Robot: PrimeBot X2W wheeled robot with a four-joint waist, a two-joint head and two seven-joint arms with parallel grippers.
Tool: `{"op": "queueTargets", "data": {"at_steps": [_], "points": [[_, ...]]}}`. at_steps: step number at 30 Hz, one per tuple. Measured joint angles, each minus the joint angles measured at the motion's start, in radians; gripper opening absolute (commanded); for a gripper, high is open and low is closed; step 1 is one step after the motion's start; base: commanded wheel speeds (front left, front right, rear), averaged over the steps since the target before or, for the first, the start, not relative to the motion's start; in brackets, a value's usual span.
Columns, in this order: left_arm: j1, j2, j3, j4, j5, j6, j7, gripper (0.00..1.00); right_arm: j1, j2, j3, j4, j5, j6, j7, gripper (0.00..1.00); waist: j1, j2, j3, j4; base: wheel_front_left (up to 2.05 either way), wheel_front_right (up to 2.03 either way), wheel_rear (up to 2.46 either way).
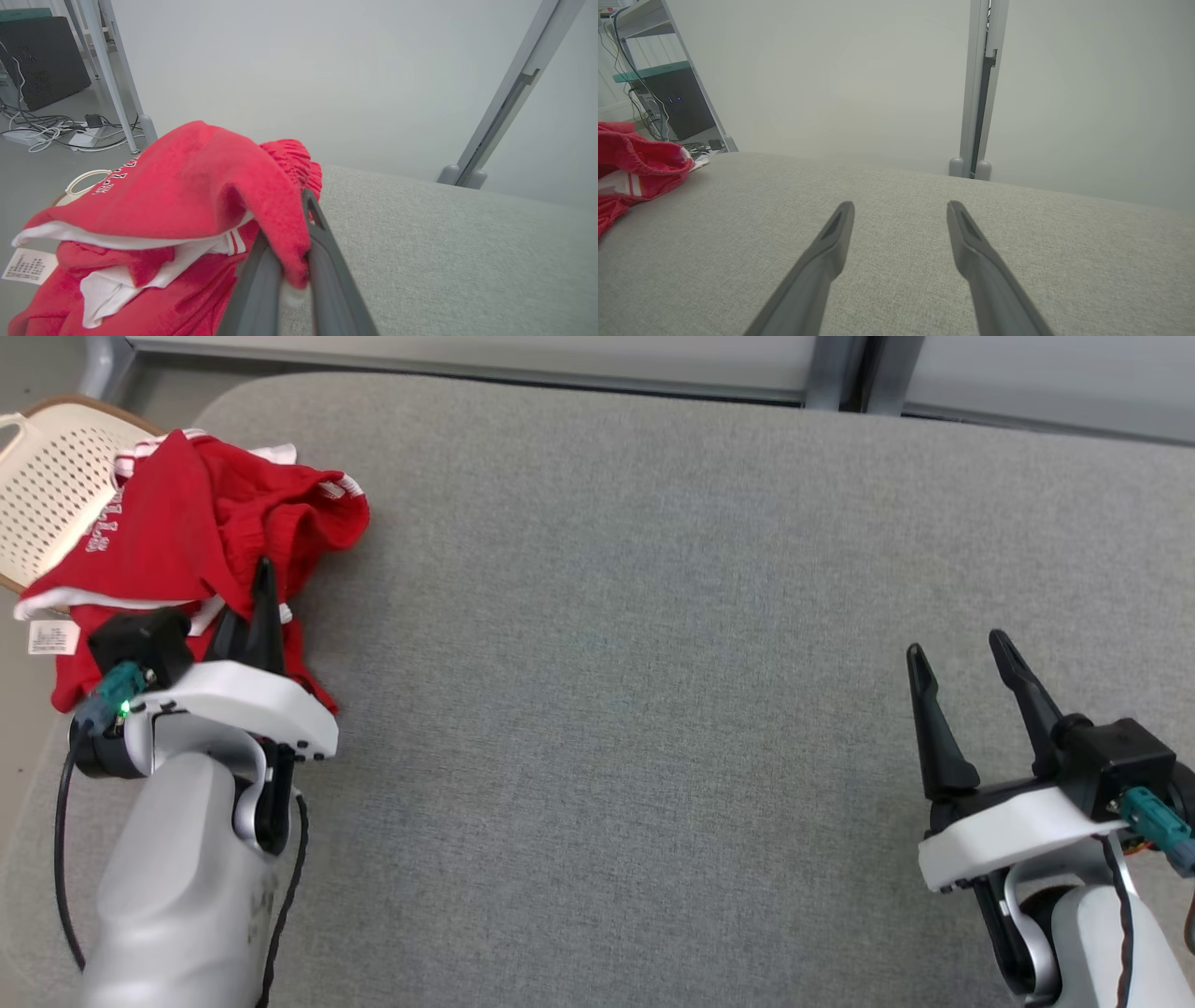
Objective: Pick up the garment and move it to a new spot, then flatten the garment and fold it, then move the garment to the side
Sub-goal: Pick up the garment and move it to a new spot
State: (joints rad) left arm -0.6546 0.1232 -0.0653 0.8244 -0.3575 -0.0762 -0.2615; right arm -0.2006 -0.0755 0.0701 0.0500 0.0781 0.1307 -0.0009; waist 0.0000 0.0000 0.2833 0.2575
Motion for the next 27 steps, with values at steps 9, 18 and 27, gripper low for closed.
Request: {"op": "queueTargets", "data": {"at_steps": [9,18,27], "points": [[0.263,-0.001,-0.027,-0.413,0.087,0.021,0.006,0.0,0.072,0.009,-0.002,0.007,0.022,0.0,-0.01,1.0,0.0,0.0,-0.133,-0.01,0.0,0.0,0.0],[0.387,-0.028,-0.16,-0.666,0.104,0.006,0.146,0.0,0.093,0.018,0.007,-0.006,0.035,0.0,-0.007,1.0,0.0,0.0001,-0.179,-0.123,0.0,0.0,0.0],[0.316,-0.051,-0.312,-0.705,0.112,-0.028,0.207,0.0,0.064,0.022,0.002,-0.009,0.045,0.0,-0.021,1.0,0.0,0.0001,-0.132,-0.294,0.0,0.0,0.0]]}}
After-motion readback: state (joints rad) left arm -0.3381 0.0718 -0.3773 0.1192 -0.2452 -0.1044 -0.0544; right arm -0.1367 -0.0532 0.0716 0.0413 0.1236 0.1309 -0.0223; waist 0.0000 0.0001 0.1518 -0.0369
